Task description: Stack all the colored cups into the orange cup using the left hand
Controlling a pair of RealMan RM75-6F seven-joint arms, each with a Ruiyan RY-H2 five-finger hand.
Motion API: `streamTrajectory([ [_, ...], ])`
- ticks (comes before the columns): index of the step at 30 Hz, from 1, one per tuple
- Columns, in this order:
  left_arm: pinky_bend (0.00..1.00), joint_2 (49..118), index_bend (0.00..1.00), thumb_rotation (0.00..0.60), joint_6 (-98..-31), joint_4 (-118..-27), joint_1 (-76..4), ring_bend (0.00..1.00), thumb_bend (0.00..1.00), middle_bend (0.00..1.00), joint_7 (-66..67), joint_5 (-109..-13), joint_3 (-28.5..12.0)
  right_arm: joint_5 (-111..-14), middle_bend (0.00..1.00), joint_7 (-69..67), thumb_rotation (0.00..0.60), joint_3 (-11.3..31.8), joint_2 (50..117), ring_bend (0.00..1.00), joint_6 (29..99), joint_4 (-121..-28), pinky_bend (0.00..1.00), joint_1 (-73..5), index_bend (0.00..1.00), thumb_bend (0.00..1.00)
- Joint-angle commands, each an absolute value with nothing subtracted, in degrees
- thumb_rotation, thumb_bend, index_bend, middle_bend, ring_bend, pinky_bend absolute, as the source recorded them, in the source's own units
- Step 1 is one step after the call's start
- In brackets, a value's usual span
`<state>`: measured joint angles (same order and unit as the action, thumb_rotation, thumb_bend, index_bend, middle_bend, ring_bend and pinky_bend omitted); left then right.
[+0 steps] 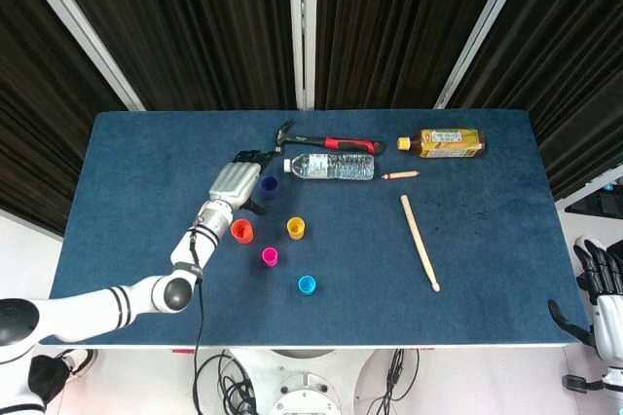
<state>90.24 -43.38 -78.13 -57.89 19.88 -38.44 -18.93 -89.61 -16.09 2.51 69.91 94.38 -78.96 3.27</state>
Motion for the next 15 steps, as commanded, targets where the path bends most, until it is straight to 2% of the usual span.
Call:
streamTrajectory([
  [1, 0.03, 93.83, 0.13, 0.600, -43.44, -73.11, -59.76, 0.09, 0.18, 0.17, 20.90, -37.83, -17.31, -89.55, 0.00, -16.73, 0.600, 2.57, 70.08, 0.00, 94.55, -78.31, 0.00, 3.38, 0.00, 0.21],
  [9, 0.04, 98.17, 0.22, 0.600, -44.71, -66.25, -61.17, 0.14, 0.20, 0.20, 22.81, -40.03, -15.03, -88.59, 0.00, -19.15, 0.600, 2.95, 70.29, 0.00, 94.49, -76.18, 0.00, 3.71, 0.00, 0.21],
  [15, 0.05, 100.58, 0.25, 0.600, -44.56, -62.22, -61.76, 0.17, 0.26, 0.22, 23.65, -41.73, -14.18, -88.39, 0.00, -20.37, 0.600, 2.86, 70.57, 0.00, 93.88, -74.95, 0.00, 3.65, 0.00, 0.21],
])
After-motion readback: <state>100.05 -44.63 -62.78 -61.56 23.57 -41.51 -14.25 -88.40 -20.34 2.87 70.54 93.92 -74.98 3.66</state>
